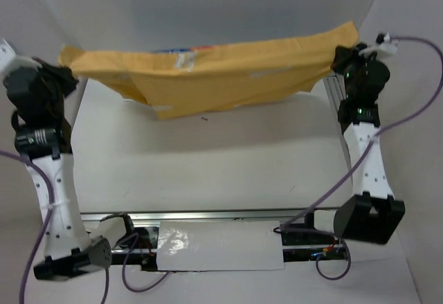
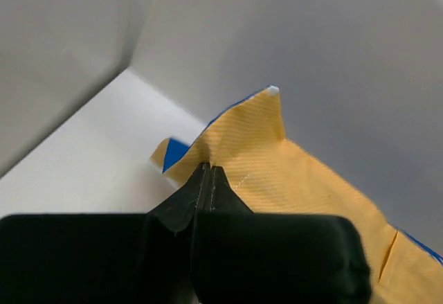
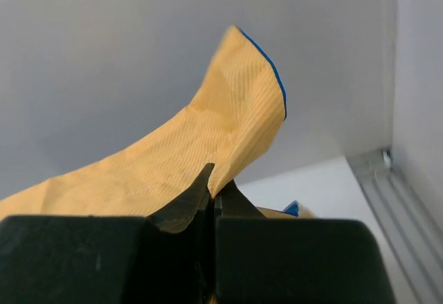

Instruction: Put the pillow into the pillowcase

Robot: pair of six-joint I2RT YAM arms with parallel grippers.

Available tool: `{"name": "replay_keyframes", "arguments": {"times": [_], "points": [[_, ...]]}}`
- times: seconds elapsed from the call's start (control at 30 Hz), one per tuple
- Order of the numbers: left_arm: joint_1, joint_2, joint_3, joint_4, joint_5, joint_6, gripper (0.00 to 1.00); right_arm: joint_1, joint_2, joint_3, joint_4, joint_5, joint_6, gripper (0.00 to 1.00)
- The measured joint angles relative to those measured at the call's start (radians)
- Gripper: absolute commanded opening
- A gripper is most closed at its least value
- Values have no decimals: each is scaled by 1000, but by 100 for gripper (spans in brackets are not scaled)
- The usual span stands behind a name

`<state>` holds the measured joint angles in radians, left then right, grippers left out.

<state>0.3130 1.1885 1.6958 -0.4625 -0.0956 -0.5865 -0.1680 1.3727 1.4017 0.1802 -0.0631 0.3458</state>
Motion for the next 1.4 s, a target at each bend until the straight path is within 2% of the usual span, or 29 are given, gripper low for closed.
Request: {"name": "replay_keyframes", "arguments": {"times": [0.03, 0.1, 0.2, 0.23, 0.3, 0.37, 0.4, 0.43, 0.47, 0.5, 0.53, 0.73, 0.93, 1.17, 1.4], "points": [[0, -83, -121, -3, -10, -26, 0, -13, -77, -126, 17, 0, 15, 0], [7, -218, -389, -11, -35, -110, 0, -39, -218, -375, 69, 3, 71, 16], [13, -234, -607, -148, -78, -228, 0, -53, -336, -661, 37, 16, 156, 11], [13, -202, -651, -206, -83, -272, 0, -54, -359, -711, -5, 25, 192, 11], [12, -166, -710, -291, -76, -338, 0, -51, -420, -777, -134, 70, 293, 29], [13, -182, -741, -359, -76, -394, 0, -55, -494, -791, -254, 145, 356, 32], [13, -204, -743, -388, -78, -421, 0, -55, -531, -787, -290, 185, 375, 37], [13, -227, -739, -412, -85, -443, 9, -55, -566, -774, -327, 225, 390, 68], [14, -249, -723, -444, -94, -463, 50, -55, -598, -753, -366, 267, 404, 86], [14, -269, -685, -485, -113, -480, 71, -55, -631, -716, -413, 321, 411, 100], [16, -279, -652, -502, -124, -491, 100, -55, -654, -679, -438, 364, 424, 100], [19, -373, -508, -581, -216, -547, 100, -55, -715, -573, -467, 474, 414, 100], [19, -496, -499, -613, -257, -543, 100, -55, -685, -569, -500, 460, 378, 100], [19, -446, -591, -492, -130, -425, 100, -55, -570, -546, -506, 299, 278, 100], [12, -317, -631, -411, -33, -325, 100, -54, -333, -413, -517, 81, 180, 100]]}}
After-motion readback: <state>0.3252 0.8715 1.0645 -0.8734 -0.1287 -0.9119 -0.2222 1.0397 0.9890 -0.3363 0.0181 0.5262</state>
